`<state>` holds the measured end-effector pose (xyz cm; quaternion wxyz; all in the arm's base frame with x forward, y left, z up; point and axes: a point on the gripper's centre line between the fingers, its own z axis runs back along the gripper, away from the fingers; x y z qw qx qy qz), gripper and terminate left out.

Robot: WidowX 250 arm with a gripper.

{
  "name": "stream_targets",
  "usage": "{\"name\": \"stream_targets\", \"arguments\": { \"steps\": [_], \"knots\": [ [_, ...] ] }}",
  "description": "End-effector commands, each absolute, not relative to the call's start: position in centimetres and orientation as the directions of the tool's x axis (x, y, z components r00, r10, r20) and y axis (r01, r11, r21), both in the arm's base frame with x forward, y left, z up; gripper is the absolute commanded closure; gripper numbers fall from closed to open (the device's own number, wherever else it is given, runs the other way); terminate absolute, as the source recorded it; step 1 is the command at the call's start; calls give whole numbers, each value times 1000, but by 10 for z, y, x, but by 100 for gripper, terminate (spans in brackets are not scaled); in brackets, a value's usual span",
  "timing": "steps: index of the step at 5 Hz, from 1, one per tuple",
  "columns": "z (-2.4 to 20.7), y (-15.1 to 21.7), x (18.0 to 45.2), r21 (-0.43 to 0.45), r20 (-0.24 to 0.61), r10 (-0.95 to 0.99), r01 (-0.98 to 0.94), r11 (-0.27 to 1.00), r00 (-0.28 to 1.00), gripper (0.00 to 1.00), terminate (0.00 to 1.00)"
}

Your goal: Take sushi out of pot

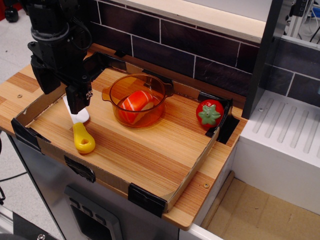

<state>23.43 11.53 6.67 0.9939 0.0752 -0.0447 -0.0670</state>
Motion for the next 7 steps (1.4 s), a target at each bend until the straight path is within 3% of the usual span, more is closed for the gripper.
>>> {"name": "stream_targets", "arguments": {
  "steps": [1,4,6,7],
  "knots": [
    [67,115,234,155,79,-140,126,980,987,0,0],
    [121,95,258,43,97,-62,59,997,993,0,0],
    [114,71,299,-29,76,21,-19,999,997,0,0],
    [95,65,313,-49,59,67,-64,997,996,0,0]
  ]
}}
